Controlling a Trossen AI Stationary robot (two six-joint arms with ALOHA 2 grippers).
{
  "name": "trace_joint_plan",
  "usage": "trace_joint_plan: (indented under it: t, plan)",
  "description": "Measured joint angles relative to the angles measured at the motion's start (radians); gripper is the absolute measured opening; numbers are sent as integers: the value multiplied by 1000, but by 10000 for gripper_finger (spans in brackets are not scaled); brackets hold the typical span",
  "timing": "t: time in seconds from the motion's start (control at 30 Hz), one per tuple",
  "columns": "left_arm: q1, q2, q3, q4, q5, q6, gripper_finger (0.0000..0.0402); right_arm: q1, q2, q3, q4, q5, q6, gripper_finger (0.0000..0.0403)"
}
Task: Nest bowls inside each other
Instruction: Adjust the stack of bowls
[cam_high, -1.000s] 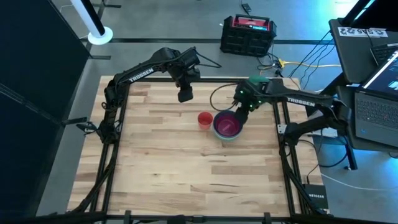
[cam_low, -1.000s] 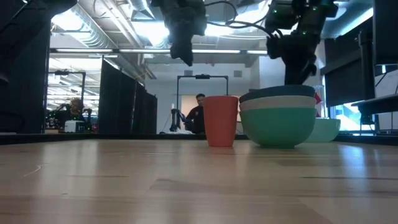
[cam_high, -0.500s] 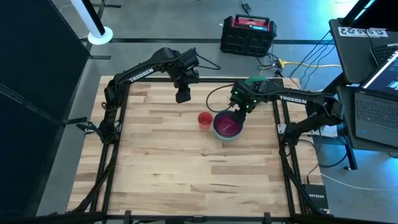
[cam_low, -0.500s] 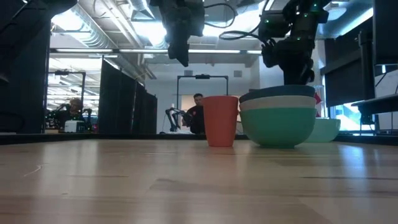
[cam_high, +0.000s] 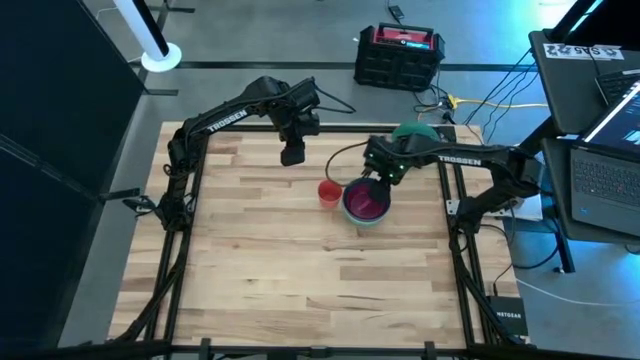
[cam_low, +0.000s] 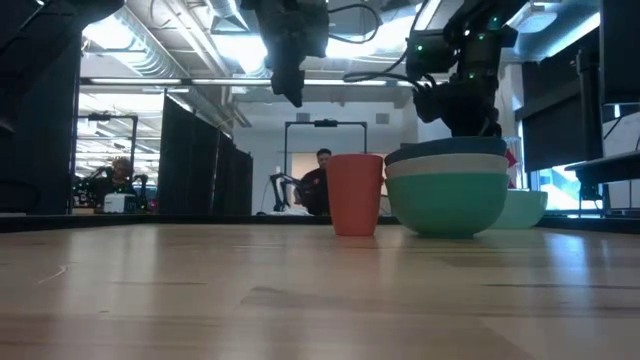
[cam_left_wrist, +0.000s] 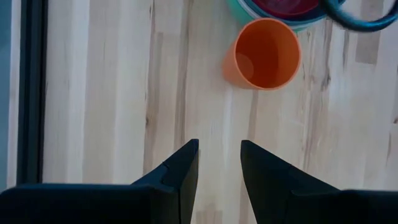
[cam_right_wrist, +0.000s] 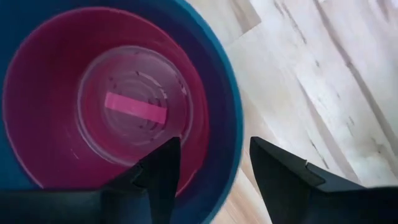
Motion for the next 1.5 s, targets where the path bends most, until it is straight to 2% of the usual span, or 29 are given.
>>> trace_joint_plan:
  t: [0.07,0.7,1.07,1.5]
  plan:
    - [0,0,0,-2,0,1,104,1,21,0,1,-7,-2,181]
    - [0,0,0,-11,0,12,104,91,66,2,-31,-90,2,34]
    - [-3,0,0,-15,0,10,104,450,59,1,-22,-25,154,35]
    - [-3,1,0,-18,0,11,104,478,46,27,6,-42,255,119]
